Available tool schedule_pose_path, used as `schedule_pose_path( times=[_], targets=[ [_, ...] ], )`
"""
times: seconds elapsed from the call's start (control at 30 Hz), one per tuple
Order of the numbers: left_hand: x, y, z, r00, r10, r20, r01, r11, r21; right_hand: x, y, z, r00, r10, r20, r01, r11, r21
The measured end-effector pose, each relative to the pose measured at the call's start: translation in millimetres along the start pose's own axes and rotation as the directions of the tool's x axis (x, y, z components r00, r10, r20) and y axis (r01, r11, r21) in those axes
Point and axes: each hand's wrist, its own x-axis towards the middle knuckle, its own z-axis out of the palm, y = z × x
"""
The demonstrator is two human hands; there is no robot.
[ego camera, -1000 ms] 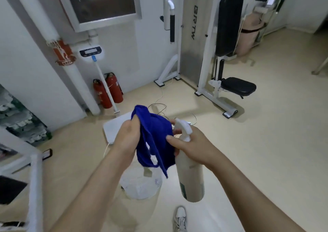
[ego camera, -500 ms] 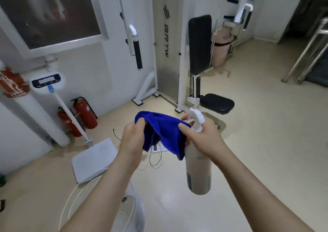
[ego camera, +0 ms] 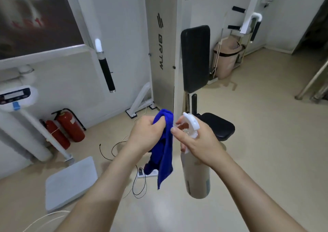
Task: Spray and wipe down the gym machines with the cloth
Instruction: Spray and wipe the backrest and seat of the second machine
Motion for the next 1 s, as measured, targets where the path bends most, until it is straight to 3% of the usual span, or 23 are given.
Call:
schedule_pose_path(
  times=[0.07, 0.23, 0.47, 0.57, 0.7, 0.83, 1.0],
  targets=[
    [29.5, 11.0, 24.4, 0.996, -0.048, 0.077, 0.046, 0.999, 0.025, 29.6, 6.0, -22.3, 0.998, -0.001, 0.058, -0.003, 0.999, 0.054],
    [98.2, 24.9, 48.1, 0.995, -0.065, 0.077, 0.065, 0.998, -0.002, 96.4, 33.4, -68.2, 0.995, 0.092, 0.024, -0.094, 0.986, 0.138],
    [212.1, 29.0, 64.6, 0.982, -0.09, 0.168, 0.062, 0.984, 0.164, 217.2, 89.2, -123.9, 0.99, 0.105, -0.092, -0.112, 0.991, -0.068],
    [278.3, 36.2, 75.0, 0.98, -0.118, 0.158, 0.115, 0.993, 0.028, 276.4, 104.3, -137.2, 0.989, 0.094, -0.112, -0.107, 0.987, -0.118],
    [341.2, 41.1, 91.3, 0.967, -0.075, 0.244, 0.118, 0.979, -0.167, 333.1, 120.7, -148.9, 0.974, 0.137, -0.179, -0.146, 0.989, -0.037],
    [403.0, 53.9, 107.4, 0.966, -0.091, 0.243, 0.156, 0.952, -0.262, 393.8, 142.9, -168.7, 0.936, 0.177, -0.305, -0.176, 0.984, 0.03],
    [457.7, 59.3, 132.6, 0.983, -0.106, 0.153, 0.15, 0.938, -0.312, 455.5, 159.8, -186.4, 0.928, 0.139, -0.346, -0.156, 0.987, -0.022]
  ],
)
